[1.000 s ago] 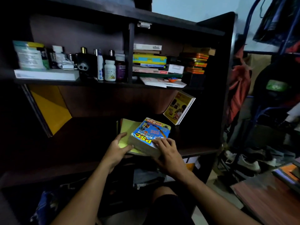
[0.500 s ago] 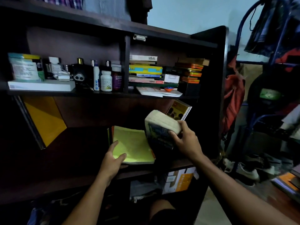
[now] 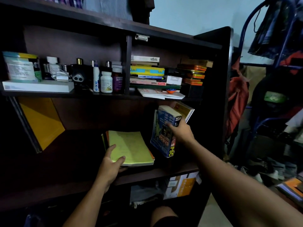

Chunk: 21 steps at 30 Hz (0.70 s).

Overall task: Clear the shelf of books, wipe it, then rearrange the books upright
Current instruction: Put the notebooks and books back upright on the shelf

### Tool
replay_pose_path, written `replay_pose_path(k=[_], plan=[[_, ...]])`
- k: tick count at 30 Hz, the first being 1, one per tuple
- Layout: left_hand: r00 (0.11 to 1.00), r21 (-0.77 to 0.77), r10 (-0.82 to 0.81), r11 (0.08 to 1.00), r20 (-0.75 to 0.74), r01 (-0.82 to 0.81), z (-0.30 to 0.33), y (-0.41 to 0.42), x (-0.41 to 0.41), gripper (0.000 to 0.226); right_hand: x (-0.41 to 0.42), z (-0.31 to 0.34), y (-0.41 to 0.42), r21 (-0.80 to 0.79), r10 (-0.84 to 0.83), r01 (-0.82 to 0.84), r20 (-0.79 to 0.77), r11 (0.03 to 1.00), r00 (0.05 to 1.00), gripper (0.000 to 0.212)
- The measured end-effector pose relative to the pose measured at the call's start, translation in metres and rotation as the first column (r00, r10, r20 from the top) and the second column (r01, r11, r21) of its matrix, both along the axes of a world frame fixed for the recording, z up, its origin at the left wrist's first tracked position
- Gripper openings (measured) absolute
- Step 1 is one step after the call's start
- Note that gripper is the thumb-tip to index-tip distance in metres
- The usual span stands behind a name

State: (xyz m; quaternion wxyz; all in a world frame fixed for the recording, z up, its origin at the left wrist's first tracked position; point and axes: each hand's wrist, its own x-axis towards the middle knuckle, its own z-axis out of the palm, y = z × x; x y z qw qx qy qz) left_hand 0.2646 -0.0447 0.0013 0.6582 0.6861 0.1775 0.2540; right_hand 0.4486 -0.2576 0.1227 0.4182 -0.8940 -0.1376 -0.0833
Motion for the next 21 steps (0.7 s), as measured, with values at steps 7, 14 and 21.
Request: replay_pose_path(k=[7, 14, 21], plan=[[0.999, -0.07, -0.007, 0.998, 0.036, 0.009, 0.002, -0.002, 0.001, 0.058, -0.016, -0.119, -0.02, -0.06, -0.016, 0.017, 0.03, 0.998, 0.999, 0.053], [0.999, -0.063, 0.004, 0.998, 0.037, -0.002, 0.008, -0.006, -0.002, 0.06, -0.016, -0.125, -0.014, -0.068, -0.041, 0.048, 0.102, 0.997, 0.994, 0.05], [1.0, -0.056, -0.007, 0.998, 0.012, 0.008, 0.011, -0.006, -0.005, 0.059, -0.012, -0.117, 0.01, -0.067, 0.034, -0.031, 0.044, 0.997, 0.998, 0.046]])
